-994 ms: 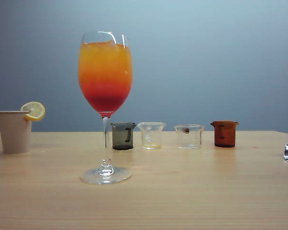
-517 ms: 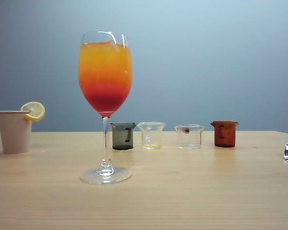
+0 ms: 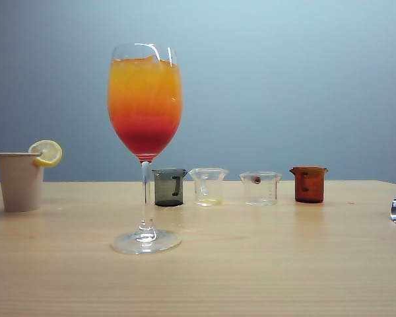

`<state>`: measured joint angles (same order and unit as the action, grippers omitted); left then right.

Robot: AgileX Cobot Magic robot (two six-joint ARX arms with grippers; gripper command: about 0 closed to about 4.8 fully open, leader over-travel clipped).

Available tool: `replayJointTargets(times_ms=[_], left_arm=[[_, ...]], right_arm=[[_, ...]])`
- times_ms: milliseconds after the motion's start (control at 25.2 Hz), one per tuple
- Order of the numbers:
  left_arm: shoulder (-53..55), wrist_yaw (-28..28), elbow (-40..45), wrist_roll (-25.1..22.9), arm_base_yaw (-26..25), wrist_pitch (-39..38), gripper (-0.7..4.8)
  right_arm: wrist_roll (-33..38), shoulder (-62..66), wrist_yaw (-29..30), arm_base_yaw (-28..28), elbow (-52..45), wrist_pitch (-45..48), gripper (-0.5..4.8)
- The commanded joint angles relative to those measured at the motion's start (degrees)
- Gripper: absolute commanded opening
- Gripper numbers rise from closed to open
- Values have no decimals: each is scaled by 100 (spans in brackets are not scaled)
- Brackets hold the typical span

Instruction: Pick up the lemon slice from the paper cup on the left and carefully insert it into the rim of the goblet.

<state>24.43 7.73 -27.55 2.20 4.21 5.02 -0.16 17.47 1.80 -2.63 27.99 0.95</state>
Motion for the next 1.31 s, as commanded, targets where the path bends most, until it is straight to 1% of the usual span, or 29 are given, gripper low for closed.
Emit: replayJointTargets(times_ms=[40, 80, 159, 199, 239, 318, 437, 477, 517, 636, 716, 755, 914, 994, 1034, 1073, 1193, 1272, 1312], left_arm=[[584, -208, -481, -33, -17, 17, -6], [868, -372, -675, -114, -17, 20, -6], [1314, -654, -968, -422, -17, -20, -6], [1488, -761, -1086, -516, -17, -33, -6], [1779, -944, -1292, -538, -20, -50, -6], [2144, -1095, -1547, -540, -31, -72, -6], [2632, -1561, -1858, -540, -129, -81, -6], [2848, -1838, -1989, -529, -236, -114, -6], [2977, -1974, -2074, -525, -315, -151, -6], [3458, -2562, -2417, -520, -710, -350, -6], [3735, -3010, -2542, -544, -970, -341, -6], [3860, -3136, -2568, -595, -1075, -323, -6], [4321, -3515, -2570, -1152, -1314, -295, -6], [4664, -3836, -2570, -1443, -1366, -256, -6], [4776, -3936, -2570, -1473, -1384, -234, -6], [4924, -4024, -2570, -1604, -1379, -214, -6], [5169, -4057, -2588, -1971, -1381, -195, -4], [5368, -4238, -2592, -2339, -1384, -142, 71], [5473, -4522, -2594, -2603, -1397, -144, 124]], right_arm=[[20, 494, 688, 2, 507, 59, -6], [63, 745, 933, 0, 732, 50, -6], [199, 1029, 1178, -2, 1029, -44, -6], [199, 1115, 1217, -7, 1152, -151, -6], [192, 1231, 1231, -61, 1329, -356, -6], [186, 1338, 1228, -251, 1502, -570, -6], [188, 1392, 1228, -719, 1517, -636, -6], [186, 1392, 1182, -986, 1517, -734, -6], [186, 1392, 1150, -1189, 1519, -839, -6], [181, 1399, 852, -1910, 1517, -1290, -6], [142, 1399, 675, -2319, 1512, -1401, -6], [142, 1401, 667, -2450, 1512, -1412, -6], [140, 1567, 664, -3049, 1512, -1561, -6], [142, 1744, 664, -3298, 1512, -1622, -6], [142, 1801, 667, -3353, 1512, -1620, -6], [144, 1878, 688, -3421, 1512, -1617, -6], [144, 1961, 688, -3497, 1512, -1617, -6], [144, 1965, 695, -3493, 1512, -1628, -6], [146, 1963, 710, -3493, 1512, -1628, -6]])
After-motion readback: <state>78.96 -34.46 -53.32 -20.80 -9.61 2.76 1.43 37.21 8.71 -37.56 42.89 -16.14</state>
